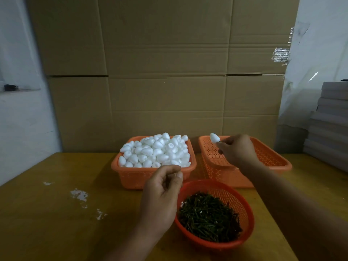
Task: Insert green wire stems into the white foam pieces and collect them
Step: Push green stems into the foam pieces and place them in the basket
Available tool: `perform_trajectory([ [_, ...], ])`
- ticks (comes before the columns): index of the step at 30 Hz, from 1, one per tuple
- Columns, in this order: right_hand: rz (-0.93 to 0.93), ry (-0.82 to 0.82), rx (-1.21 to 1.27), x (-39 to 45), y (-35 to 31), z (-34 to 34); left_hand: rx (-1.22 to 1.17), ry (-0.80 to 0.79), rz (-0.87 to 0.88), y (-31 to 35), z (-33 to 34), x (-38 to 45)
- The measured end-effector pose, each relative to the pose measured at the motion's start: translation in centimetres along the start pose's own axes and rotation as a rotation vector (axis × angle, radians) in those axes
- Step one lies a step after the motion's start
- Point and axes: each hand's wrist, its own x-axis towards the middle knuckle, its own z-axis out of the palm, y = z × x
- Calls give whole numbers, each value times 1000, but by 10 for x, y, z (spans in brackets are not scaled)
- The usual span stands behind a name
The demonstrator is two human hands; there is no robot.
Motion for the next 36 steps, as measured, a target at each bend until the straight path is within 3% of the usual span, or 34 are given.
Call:
perform_trajectory([
  [7, 105, -175, -610, 52, 24, 12, 60, 10, -32, -3, 1, -1],
  [13, 20, -401, -921, 59, 21, 19, 74, 27, -50, -7, -3, 3],
  [17, -10, -548, -1000, 59, 23, 21, 81, 19, -53, -7, -3, 4],
  [26, 40, -554, -980, 66, 32, 25, 106, -2, -46, -5, -2, 4],
  [31, 86, -433, -835, 61, 27, 22, 145, -22, -50, -8, -3, 3],
  [36, 39, -211, -592, 46, 16, 9, 174, -8, -53, -11, -4, 5],
])
